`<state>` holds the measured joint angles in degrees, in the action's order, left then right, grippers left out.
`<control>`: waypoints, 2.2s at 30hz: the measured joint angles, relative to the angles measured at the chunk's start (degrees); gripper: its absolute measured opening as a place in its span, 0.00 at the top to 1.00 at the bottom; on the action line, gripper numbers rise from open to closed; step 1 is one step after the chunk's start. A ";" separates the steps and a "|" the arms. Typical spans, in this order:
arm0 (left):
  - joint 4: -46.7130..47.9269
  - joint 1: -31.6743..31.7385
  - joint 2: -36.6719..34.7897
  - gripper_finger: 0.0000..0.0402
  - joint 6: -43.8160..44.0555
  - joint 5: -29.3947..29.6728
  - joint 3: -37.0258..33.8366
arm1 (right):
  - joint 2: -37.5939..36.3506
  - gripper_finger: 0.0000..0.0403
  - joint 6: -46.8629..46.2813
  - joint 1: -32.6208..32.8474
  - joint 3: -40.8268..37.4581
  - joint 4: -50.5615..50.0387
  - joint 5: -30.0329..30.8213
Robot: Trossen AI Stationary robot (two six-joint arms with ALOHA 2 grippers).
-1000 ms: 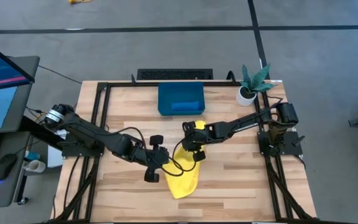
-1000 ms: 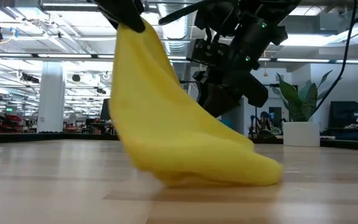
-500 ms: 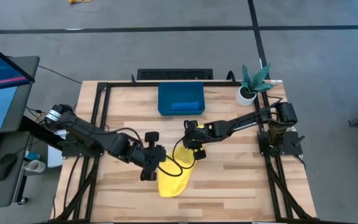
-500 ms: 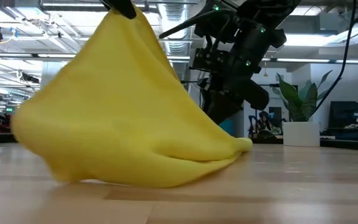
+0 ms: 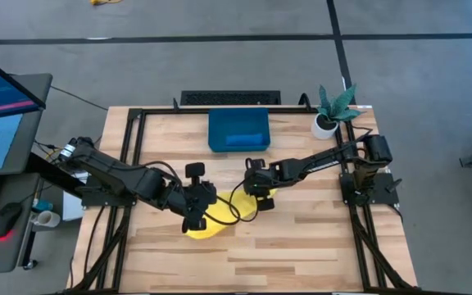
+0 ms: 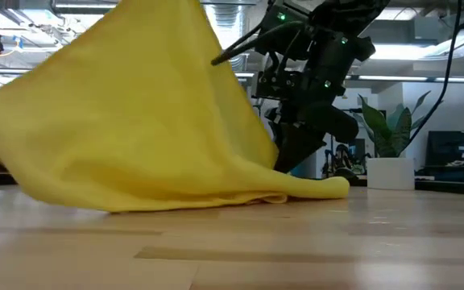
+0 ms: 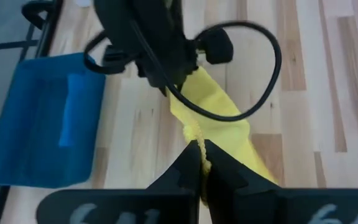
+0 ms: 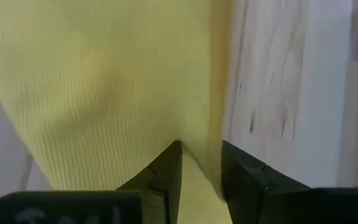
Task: Roll microfiber towels into tight, uniform cylinder then place into a basket
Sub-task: Fold the yellow towel
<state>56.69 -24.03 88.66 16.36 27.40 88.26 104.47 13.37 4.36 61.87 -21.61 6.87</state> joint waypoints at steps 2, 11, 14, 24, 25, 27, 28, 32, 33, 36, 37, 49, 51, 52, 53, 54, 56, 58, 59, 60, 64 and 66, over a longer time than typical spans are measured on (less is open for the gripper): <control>1.00 0.00 0.00 1.00 0.00 0.31 1.03 | 0.00 0.70 -0.75 0.12 0.00 -0.94 0.00; 8.38 0.00 0.00 1.00 2.39 1.53 5.20 | 0.00 0.70 -2.66 1.76 0.00 -6.89 -0.12; 10.65 0.00 0.00 1.00 3.93 2.05 5.88 | 0.00 0.70 -5.13 2.41 0.00 -7.68 -0.20; 12.45 0.01 0.00 1.00 4.46 2.62 5.91 | 0.00 0.70 -9.44 3.17 0.00 -11.95 -0.82; 12.46 0.02 0.00 1.00 4.48 2.61 5.91 | 0.00 0.70 -9.95 3.16 0.00 -12.37 -0.85; 12.48 0.00 0.00 1.00 4.48 2.61 5.91 | 0.00 0.70 -10.55 3.12 0.00 -13.95 -0.90; 12.60 0.00 0.00 1.00 4.48 2.60 5.91 | 0.00 0.70 -10.78 3.12 0.00 -14.86 -0.95; 13.45 0.02 0.00 1.00 4.48 2.60 5.91 | 0.00 0.70 -12.11 3.14 0.00 -17.14 -1.29; 13.44 0.02 0.00 1.00 4.48 2.60 5.91 | 0.00 0.70 -12.13 3.12 0.00 -17.36 -1.77; 13.75 0.01 0.00 1.00 5.16 2.55 5.91 | 0.00 0.70 -12.09 3.13 0.00 -17.37 -3.13; 14.35 0.01 0.00 1.00 5.65 2.53 5.91 | 0.00 0.70 -12.09 3.12 0.00 -17.38 -3.17; 20.92 0.07 0.00 1.00 11.30 2.92 5.91 | -3.20 0.72 -13.42 3.12 0.66 -19.90 -3.15; 20.87 0.07 0.00 1.00 11.32 3.01 5.91 | -3.69 0.75 -13.40 3.12 0.67 -18.95 -3.17; 20.81 0.07 0.02 1.00 11.32 3.01 5.88 | -3.59 0.77 -13.44 3.12 0.76 -18.12 -3.17; 20.76 0.07 0.02 1.00 11.31 3.02 5.87 | -3.56 0.80 -13.44 3.12 0.74 -18.60 -3.17; 20.76 0.07 0.00 1.00 11.31 3.03 5.87 | -3.56 0.82 -13.42 3.16 0.63 -19.03 -3.17; 20.81 0.07 0.02 1.00 11.32 3.03 5.87 | -3.53 0.88 -13.41 3.17 0.64 -19.14 -3.17; 20.95 0.07 0.00 1.00 11.31 3.06 5.87 | -3.52 0.95 -13.40 3.17 0.65 -20.13 -3.17; 20.98 0.07 0.00 1.00 11.30 3.04 5.87 | -3.50 0.97 -13.40 3.17 0.63 -20.32 -3.17; 20.98 0.09 0.02 1.00 11.30 3.03 5.87 | -3.51 0.98 -13.42 3.18 0.63 -20.37 -3.17; 21.57 0.07 0.00 1.00 11.32 3.03 5.87 | -5.30 0.96 -13.73 3.83 0.66 -21.45 -3.15; 22.14 0.07 0.00 1.00 11.37 3.03 5.87 | -6.57 0.96 -14.67 4.57 0.63 -22.31 -2.90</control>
<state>78.83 -23.97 88.66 27.73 30.44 94.13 97.89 -1.30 8.94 62.50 -43.91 3.97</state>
